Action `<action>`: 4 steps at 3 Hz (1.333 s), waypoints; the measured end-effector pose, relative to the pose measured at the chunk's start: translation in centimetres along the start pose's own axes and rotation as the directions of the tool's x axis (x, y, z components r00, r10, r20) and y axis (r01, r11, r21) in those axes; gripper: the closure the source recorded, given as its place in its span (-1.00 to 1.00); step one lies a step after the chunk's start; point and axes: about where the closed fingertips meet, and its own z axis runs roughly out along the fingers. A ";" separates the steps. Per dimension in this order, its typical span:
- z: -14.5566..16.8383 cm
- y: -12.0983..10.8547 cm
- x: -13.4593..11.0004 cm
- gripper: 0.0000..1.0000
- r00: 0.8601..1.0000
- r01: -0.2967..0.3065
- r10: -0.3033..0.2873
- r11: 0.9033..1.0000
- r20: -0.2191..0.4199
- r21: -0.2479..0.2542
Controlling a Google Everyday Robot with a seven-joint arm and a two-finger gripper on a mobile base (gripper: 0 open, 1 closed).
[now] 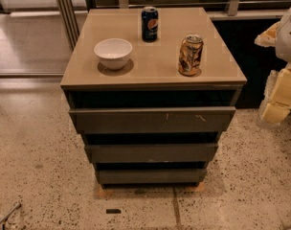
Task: Open bottom drawer
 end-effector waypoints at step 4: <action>8.0 1.5 1.3 0.29 0.996 -0.034 0.037 0.998 0.078 -0.043</action>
Offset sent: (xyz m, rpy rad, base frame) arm 0.0000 0.0000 0.0000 0.0000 0.0000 0.0000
